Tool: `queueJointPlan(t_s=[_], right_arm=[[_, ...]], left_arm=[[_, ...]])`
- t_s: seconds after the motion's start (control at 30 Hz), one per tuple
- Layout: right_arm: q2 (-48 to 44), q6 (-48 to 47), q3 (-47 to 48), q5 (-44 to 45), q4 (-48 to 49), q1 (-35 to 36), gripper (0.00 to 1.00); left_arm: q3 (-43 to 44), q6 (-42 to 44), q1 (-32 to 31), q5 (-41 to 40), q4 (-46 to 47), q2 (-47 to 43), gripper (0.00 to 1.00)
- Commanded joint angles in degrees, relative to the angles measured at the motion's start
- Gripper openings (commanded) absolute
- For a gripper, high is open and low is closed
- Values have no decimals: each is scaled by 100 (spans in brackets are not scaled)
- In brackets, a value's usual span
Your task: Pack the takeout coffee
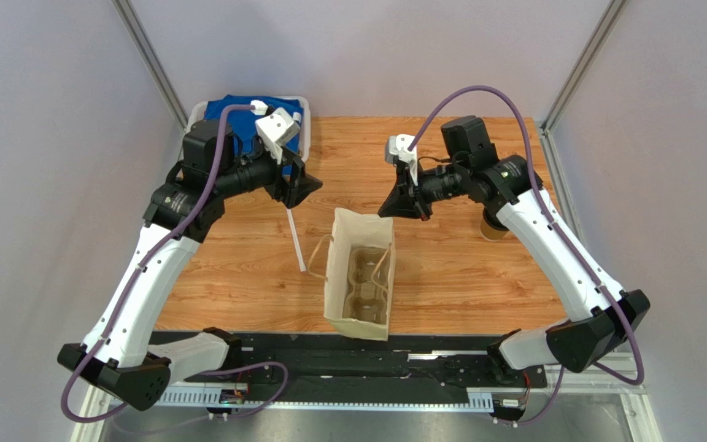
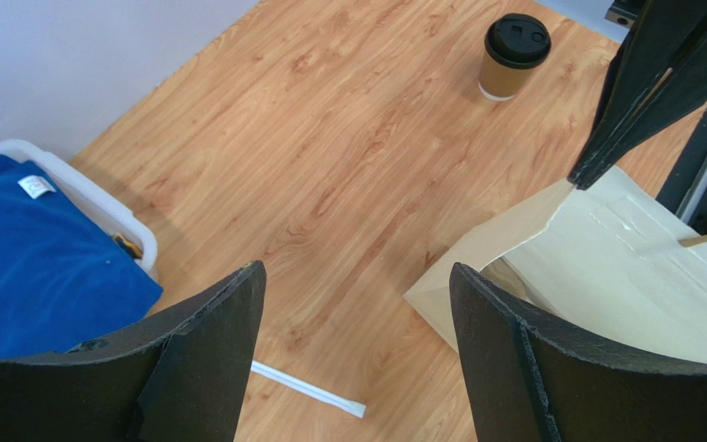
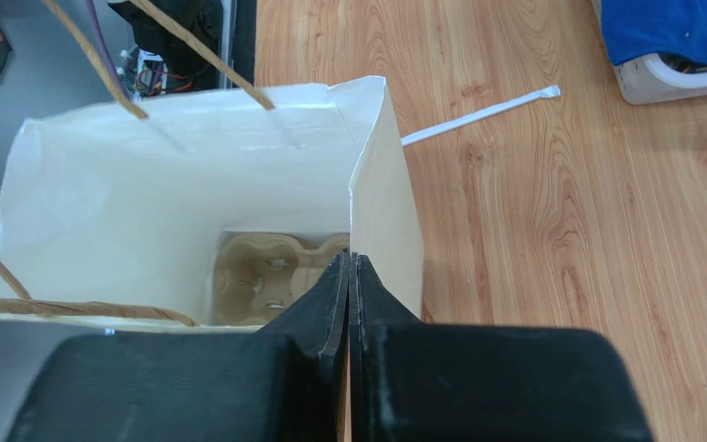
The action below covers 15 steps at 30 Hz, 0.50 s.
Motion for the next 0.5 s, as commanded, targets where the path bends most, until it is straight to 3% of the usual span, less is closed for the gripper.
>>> queueJointPlan(t_s=[0.0,0.47], right_arm=[[227,-284,95,197,122,12,0],[1344,-390,1325,101,-88,-550,3]], left_arm=[[-108,-379,35,36,287,169,82],[182,-388,272,185,419,925,82]])
